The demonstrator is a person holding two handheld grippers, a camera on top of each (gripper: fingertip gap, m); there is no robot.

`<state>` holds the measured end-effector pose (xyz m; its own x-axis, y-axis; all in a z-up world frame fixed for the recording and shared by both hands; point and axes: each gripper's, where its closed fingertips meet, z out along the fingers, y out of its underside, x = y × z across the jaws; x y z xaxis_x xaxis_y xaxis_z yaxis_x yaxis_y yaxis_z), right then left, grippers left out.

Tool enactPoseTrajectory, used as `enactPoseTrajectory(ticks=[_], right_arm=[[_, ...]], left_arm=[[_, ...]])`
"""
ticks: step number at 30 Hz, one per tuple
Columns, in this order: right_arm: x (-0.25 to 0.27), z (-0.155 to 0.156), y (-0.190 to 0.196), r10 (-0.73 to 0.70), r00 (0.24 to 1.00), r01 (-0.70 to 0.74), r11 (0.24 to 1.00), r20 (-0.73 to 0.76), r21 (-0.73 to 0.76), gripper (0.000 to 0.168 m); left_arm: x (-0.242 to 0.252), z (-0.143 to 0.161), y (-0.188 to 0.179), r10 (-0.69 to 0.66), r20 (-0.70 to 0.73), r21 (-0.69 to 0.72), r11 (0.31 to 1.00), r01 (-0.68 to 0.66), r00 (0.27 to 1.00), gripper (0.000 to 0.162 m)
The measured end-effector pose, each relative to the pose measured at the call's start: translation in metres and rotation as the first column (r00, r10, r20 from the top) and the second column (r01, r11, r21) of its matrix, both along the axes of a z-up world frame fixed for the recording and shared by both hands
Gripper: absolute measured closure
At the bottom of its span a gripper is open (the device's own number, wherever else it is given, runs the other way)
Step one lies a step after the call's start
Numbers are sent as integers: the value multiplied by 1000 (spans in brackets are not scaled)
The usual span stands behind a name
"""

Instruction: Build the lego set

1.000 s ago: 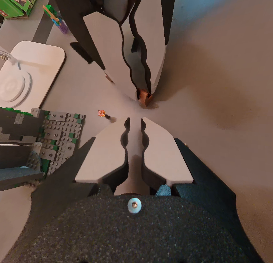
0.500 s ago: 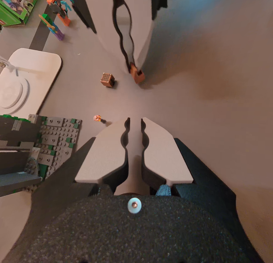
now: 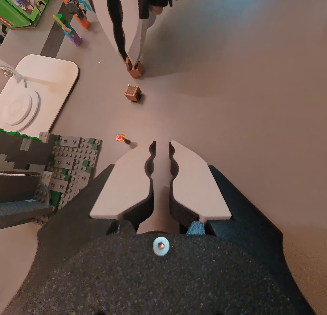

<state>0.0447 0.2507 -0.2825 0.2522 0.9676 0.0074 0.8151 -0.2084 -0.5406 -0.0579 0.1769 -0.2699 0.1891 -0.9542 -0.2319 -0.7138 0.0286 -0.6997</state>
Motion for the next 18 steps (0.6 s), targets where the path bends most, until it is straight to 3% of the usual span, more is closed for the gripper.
enactPoseTrajectory(ticks=[8,13,18], right_arm=[[1,2,-4,0,1000,0,1000,-19,13,148],[5,4,-9,101,995,-103,992,26,70,138],[0,-10,-6,163,984,-169,982,76,82,145]], left_arm=[[-4,2,2,12,-2,5,1000,-12,1000,148],[-5,1,2,12,-6,3,1000,-12,1000,149],[-4,-4,1,4,-25,0,1000,-4,1000,149]])
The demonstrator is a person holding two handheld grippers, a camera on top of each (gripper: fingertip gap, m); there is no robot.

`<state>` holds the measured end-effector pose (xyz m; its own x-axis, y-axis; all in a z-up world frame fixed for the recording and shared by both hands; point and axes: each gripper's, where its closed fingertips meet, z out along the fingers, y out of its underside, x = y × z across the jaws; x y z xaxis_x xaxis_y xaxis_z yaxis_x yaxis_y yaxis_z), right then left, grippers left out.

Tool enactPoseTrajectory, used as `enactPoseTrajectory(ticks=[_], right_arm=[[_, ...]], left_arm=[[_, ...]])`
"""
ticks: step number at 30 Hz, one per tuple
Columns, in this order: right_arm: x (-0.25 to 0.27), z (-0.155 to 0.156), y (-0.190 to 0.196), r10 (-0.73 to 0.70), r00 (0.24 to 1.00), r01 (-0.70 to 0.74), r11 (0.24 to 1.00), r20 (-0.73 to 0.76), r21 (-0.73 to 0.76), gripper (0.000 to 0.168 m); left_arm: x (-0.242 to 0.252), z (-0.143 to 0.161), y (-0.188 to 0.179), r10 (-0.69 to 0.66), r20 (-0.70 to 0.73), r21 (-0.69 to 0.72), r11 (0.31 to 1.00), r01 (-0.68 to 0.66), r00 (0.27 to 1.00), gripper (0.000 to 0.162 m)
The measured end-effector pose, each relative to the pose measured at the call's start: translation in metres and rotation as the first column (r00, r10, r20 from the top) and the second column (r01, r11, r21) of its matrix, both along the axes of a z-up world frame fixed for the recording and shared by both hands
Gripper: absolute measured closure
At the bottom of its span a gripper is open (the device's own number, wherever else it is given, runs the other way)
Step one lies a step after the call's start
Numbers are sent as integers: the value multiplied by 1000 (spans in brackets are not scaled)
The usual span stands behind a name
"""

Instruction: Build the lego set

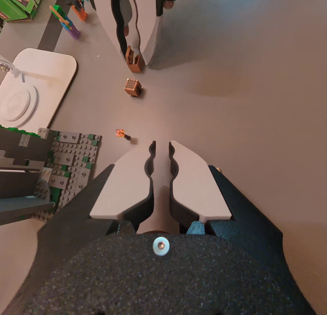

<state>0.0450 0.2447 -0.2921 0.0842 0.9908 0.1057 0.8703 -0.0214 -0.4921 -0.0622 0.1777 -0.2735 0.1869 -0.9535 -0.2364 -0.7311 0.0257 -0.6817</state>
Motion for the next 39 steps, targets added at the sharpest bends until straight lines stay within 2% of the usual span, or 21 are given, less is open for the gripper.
enactPoseTrajectory(ticks=[1,7,10,13,16,24,28,35,39], right_arm=[[0,-2,2,5,1000,-5,1000,4,-6,151],[1,-2,14,27,999,-27,1000,17,-17,152],[1,1,14,38,999,-38,999,21,-13,141],[-1,17,16,46,999,-46,998,7,40,133],[-15,30,5,83,996,-84,994,16,72,135],[-37,7,-3,119,964,-126,992,239,15,144],[-42,5,-3,147,952,-150,989,267,-8,151],[-35,12,20,163,940,-168,986,298,-7,151],[-30,3,24,158,941,-155,987,300,-36,147]], left_arm=[[0,0,0,0,-3,2,1000,0,1000,149],[-2,0,1,4,5,-6,1000,-4,1000,149],[-2,-1,1,3,3,-9,1000,-3,1000,148],[-3,0,1,5,6,-9,1000,-5,1000,149],[-2,-1,1,3,6,-14,1000,-3,1000,149],[0,-1,-4,-15,-12,-4,1000,15,1000,148],[-1,1,-3,-11,-2,-6,1000,11,1000,149],[-3,2,-3,-10,0,-9,1000,10,1000,148],[-4,4,-2,-7,2,-3,1000,7,1000,148]])
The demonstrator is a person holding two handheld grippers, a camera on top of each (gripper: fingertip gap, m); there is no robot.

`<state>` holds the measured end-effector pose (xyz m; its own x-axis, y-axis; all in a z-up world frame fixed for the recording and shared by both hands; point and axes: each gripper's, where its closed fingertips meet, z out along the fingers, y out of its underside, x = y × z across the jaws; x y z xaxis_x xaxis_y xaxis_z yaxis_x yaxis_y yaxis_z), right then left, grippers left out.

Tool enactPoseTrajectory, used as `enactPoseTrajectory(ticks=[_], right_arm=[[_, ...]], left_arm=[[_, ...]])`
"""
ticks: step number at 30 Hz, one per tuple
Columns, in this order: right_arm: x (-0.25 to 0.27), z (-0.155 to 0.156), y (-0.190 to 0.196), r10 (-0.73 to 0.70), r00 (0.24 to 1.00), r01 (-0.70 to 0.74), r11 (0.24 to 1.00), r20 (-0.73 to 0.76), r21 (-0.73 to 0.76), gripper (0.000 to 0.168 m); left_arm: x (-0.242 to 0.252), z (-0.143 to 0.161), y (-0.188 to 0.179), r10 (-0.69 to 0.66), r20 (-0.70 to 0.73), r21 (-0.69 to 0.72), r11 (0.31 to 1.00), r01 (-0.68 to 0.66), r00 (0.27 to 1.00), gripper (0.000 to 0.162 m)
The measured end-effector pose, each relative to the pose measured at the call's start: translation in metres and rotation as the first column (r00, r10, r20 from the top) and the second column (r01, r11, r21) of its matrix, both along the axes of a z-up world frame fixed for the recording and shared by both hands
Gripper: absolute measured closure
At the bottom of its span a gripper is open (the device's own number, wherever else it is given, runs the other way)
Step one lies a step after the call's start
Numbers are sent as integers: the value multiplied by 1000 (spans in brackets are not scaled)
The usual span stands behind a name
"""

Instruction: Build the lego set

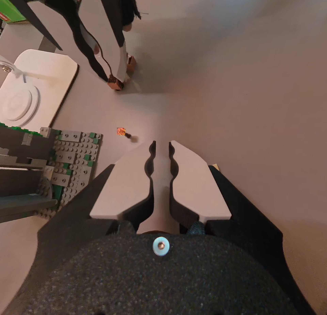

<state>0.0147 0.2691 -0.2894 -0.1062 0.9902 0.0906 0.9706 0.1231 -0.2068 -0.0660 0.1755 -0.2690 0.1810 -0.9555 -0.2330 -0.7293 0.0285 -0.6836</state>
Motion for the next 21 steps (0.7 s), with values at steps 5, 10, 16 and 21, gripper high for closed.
enactPoseTrajectory(ticks=[5,10,16,21], right_arm=[[-11,13,-2,3,997,0,1000,-83,31,141],[-50,28,-29,99,976,-90,994,-192,55,144],[-72,14,-36,106,976,-104,994,-192,19,148],[-77,9,-36,93,977,-93,996,-194,7,159]], left_arm=[[-1,0,1,4,3,-4,1000,-4,1000,149],[0,-2,1,3,-2,-7,1000,-3,1000,149],[-2,0,1,4,-2,-1,1000,-4,1000,149],[-4,1,2,10,1,-2,1000,-10,1000,149]])
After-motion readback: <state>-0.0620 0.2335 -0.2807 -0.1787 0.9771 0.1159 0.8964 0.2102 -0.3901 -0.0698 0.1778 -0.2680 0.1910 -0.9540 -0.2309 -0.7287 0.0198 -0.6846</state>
